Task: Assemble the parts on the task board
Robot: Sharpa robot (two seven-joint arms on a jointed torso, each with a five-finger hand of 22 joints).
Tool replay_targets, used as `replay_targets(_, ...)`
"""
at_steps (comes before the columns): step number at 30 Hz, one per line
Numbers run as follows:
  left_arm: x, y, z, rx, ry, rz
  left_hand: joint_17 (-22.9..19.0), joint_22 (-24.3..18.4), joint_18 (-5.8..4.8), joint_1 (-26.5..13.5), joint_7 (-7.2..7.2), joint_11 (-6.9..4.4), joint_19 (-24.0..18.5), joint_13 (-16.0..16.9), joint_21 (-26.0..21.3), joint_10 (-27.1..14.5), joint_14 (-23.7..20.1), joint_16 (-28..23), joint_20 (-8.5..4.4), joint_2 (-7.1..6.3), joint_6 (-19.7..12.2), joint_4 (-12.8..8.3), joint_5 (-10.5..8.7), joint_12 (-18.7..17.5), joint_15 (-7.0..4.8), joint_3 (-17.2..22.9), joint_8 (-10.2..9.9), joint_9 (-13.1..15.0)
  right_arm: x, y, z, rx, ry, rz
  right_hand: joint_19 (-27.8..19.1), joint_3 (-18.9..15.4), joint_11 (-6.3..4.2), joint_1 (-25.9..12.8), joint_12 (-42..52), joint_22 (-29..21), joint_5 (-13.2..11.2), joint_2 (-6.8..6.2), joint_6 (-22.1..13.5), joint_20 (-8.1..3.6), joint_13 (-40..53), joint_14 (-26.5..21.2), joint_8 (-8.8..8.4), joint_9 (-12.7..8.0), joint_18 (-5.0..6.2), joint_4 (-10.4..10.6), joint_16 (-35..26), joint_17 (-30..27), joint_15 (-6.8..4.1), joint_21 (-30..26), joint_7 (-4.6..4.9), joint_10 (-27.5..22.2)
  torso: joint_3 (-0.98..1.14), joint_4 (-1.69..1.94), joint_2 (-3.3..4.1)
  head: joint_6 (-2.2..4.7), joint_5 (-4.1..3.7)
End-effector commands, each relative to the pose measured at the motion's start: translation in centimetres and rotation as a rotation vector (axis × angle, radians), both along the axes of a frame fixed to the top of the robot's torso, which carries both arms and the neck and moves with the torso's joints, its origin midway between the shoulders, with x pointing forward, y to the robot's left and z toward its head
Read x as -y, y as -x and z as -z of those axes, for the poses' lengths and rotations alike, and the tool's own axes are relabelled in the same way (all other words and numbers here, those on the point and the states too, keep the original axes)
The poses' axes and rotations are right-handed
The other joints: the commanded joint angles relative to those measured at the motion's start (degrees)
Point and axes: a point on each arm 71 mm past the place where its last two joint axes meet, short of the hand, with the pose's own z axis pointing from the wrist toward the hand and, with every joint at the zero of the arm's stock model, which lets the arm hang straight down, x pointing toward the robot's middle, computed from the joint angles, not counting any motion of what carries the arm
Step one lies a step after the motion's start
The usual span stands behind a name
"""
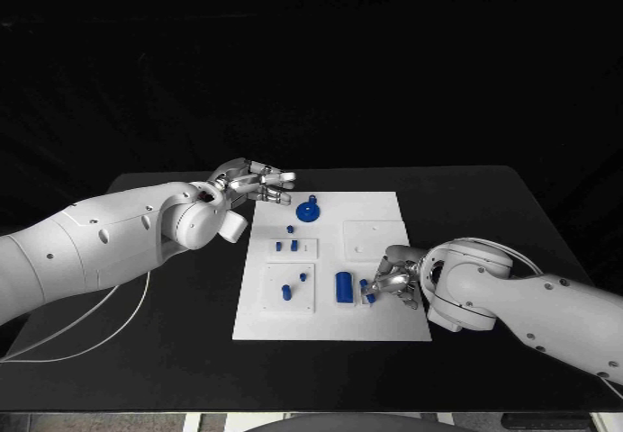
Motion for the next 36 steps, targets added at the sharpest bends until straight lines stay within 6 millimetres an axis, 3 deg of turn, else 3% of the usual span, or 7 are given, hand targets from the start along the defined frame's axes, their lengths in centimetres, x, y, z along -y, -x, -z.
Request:
replay_targets(1, 0.2, 0.05, -0.09, 0.004, 0.004, 0.016, 0.0, 0.0, -0.35, -0.1, 0.03, -0.08, -0.2, 0.0, 0.3, -0.3, -0.2, 0.1, 0.18, 0.32, -0.5, 0.4, -0.3, 0.0, 0.04, 0.0, -0.1, 0.0, 0.0, 0.08, 0.1, -0.008, 0.017, -0.002, 2.4, -0.2, -0.2, -0.6, 0.0, -0.1, -1.0, -0.5, 0.1, -0.39, -0.1, 0.2, 0.08, 0.0, -0.07, 1.0, -0.3, -0.1, -0.09, -0.2, -0.05, 0.0, -0.01, -0.03, 0.01, 0.01, 0.07)
replay_targets(4, 0.21, 0.04, -0.08, 0.005, 0.003, 0.015, 0.0, 0.0, -0.35, -0.1, 0.03, -0.08, -0.2, 0.0, 0.3, -0.3, -0.2, 0.1, 0.18, 0.32, -0.5, 0.4, -0.3, 0.0, 0.04, 0.0, -0.1, 0.0, 0.03, 0.04, 0.09, -0.005, 0.014, 0.001, 2.4, -0.7, -0.15, -0.9, -0.1, -0.2, -4.5, -1.15, 0.1, -0.38, -0.2, 0.2, 0.06, 0.0, -0.04, 2.7, -0.3, -0.1, -0.07, -0.3, -0.06, 0.1, 0.0, 0.01, 0.0, 0.03, 0.11)
replay_targets(7, 0.2, 0.03, -0.08, 0.005, 0.002, 0.017, 0.0, 0.0, -0.35, -0.1, 0.03, -0.08, -0.2, 0.0, 0.3, -0.3, -0.2, 0.1, 0.18, 0.31, -0.5, 0.4, -0.3, 0.0, 0.04, 0.0, -0.1, 0.0, 0.06, 0.02, 0.1, -0.005, 0.011, 0.002, 2.4, -1.7, -0.11, -1.6, -0.1, -0.2, -5.4, -2.24, 0.3, -0.43, -0.3, 0.2, 0.1, 0.0, -0.04, 5.3, -0.3, 0.0, -0.1, -0.2, -0.01, 0.1, 0.03, 0.01, 0.01, 0.03, 0.11)
replay_targets(17, 0.19, 0.03, -0.09, 0.009, -0.002, 0.02, 0.0, 0.0, -0.36, 0.3, 0.01, -0.09, -0.3, 0.0, 0.3, -0.3, -0.3, 0.1, 0.18, 0.11, -0.4, 0.0, 0.77, 0.0, 0.05, 0.0, -0.1, 0.0, 0.13, 0.02, 0.14, -0.008, 0.011, 0.001, 2.4, -6.2, -0.16, 0.5, -0.5, -0.2, -5.4, -4.37, 0.4, -0.65, -0.3, 0.2, 0.11, 0.0, -0.32, 10.4, -0.5, 0.3, -0.2, -0.1, -0.03, 0.3, 0.04, -0.06, 0.0, 0.03, 0.07)
replay_targets(22, 0.18, 0.03, -0.09, 0.009, -0.003, 0.019, 0.0, 0.0, -0.36, 0.3, 0.01, -0.09, -0.3, 0.0, 0.3, -0.3, -0.3, 0.1, 0.19, 0.11, -0.4, 0.0, 0.74, 0.0, 0.05, 0.0, -0.1, 0.0, 0.21, 0.03, 0.15, -0.009, 0.013, 0.0, 2.4, -6.3, -0.17, 2.0, -0.6, -0.2, -5.4, -4.71, 0.4, -0.66, -0.2, 0.2, 0.1, 0.0, -0.32, 10.3, -0.6, 0.4, -0.21, -0.2, -0.03, 0.3, 0.04, -0.04, 0.02, 0.05, 0.03)
replay_targets(29, 0.17, 0.03, -0.08, 0.008, -0.003, 0.019, 0.0, 0.0, -0.36, 0.3, 0.01, -0.09, -0.3, 0.0, 0.3, -0.3, -0.3, 0.1, 0.19, 0.11, -0.4, 0.0, 0.74, 0.0, 0.05, 0.0, -0.1, 0.0, 0.4, -0.05, 0.23, -0.012, 0.016, -0.001, 2.4, -5.6, -0.26, 6.1, -0.5, -0.2, -5.4, -3.33, 0.5, -0.64, -0.1, 0.3, 0.09, 0.0, -0.35, 6.6, -0.7, 0.5, -0.22, -0.3, -0.14, 0.3, 0.0, 0.01, 0.02, 0.06, -0.09)
replay_targets(36, 0.16, 0.03, -0.09, 0.009, -0.003, 0.018, 0.0, 0.0, -0.35, 0.3, 0.01, -0.1, -0.3, 0.0, 0.3, -0.3, -0.2, 0.1, 0.17, 0.25, -0.4, -0.1, 0.7, 0.0, 0.04, 0.0, -0.1, 0.0, 0.42, -0.25, 0.43, -0.016, 0.021, -0.007, 2.4, -10.3, -0.34, 10.6, -0.2, -0.1, -5.4, -0.28, 0.7, -0.58, 0.2, 0.3, 0.07, 0.0, -0.4, -0.9, -0.7, 0.5, -0.18, -0.2, -0.37, 0.3, 0.01, -0.04, -0.04, 0.11, -0.16)
